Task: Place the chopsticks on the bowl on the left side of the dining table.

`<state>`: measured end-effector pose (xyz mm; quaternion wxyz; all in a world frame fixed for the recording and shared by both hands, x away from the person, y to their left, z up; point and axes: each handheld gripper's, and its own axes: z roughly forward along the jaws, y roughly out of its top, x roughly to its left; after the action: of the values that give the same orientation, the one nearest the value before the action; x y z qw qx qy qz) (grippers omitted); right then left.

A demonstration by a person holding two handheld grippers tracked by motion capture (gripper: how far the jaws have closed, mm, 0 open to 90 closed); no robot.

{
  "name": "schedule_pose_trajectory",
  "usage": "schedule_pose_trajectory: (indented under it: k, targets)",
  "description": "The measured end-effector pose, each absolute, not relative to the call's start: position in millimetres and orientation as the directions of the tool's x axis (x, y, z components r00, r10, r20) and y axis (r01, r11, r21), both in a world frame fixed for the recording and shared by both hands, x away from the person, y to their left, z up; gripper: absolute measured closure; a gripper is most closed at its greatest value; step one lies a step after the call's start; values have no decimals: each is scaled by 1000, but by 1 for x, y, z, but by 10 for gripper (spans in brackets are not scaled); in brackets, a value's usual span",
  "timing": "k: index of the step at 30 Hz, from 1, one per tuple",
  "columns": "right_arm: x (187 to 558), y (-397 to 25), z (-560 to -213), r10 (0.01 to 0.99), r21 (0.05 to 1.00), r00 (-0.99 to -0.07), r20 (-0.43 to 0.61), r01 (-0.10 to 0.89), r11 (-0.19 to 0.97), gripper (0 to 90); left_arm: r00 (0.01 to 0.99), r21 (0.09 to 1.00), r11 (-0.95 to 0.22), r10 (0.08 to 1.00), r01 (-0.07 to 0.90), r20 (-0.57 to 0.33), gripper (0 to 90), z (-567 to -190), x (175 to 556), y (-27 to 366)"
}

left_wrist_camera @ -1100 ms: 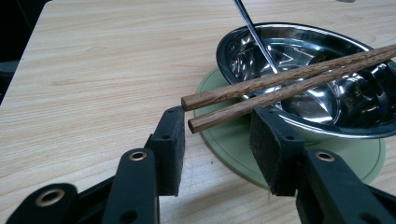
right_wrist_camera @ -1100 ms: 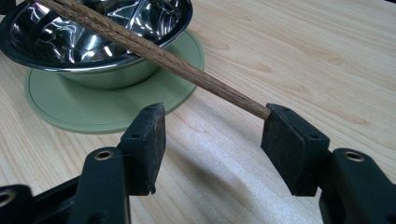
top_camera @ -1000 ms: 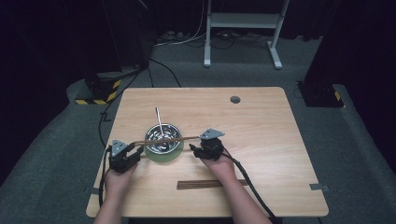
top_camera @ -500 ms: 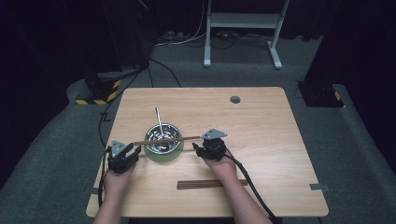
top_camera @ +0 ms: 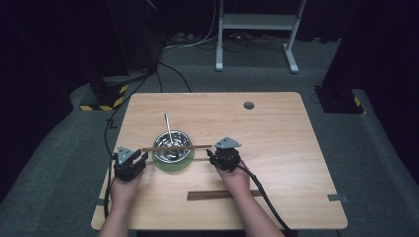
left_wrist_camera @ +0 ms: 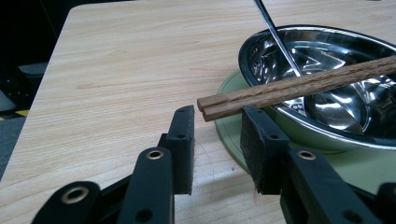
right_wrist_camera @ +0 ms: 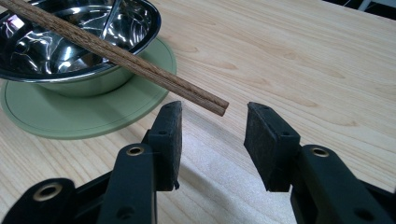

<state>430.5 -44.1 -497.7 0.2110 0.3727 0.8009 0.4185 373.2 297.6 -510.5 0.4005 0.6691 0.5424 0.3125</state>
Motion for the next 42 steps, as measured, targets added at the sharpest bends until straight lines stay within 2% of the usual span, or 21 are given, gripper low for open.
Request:
schedule_pose_trajectory:
  k: [6, 12, 19, 23, 25, 42]
  targets:
    - [427, -46, -499, 773, 828, -634, -20, 423, 368, 564, 211, 877, -78, 977, 475, -27, 659, -511, 375, 297]
    - [423, -47, -501, 780, 827, -625, -27, 424, 369, 606, 213, 877, -77, 977, 473, -29, 659, -510, 376, 298]
    - [423, -48, -501, 788, 839, -615, -33, 411, 356, 757, 213, 876, -79, 977, 475, -28, 678, -511, 377, 297]
    - [422, -47, -502, 785, 840, -618, -45, 403, 365, 804, 211, 877, -64, 976, 475, -44, 678, -511, 377, 296]
    - [422, -47, -502, 787, 841, -616, -47, 401, 364, 819, 218, 876, -84, 976, 475, -25, 679, -511, 377, 297]
    - [425, -47, -505, 789, 845, -613, -43, 399, 356, 842, 214, 876, -79, 976, 476, -28, 696, -511, 376, 296]
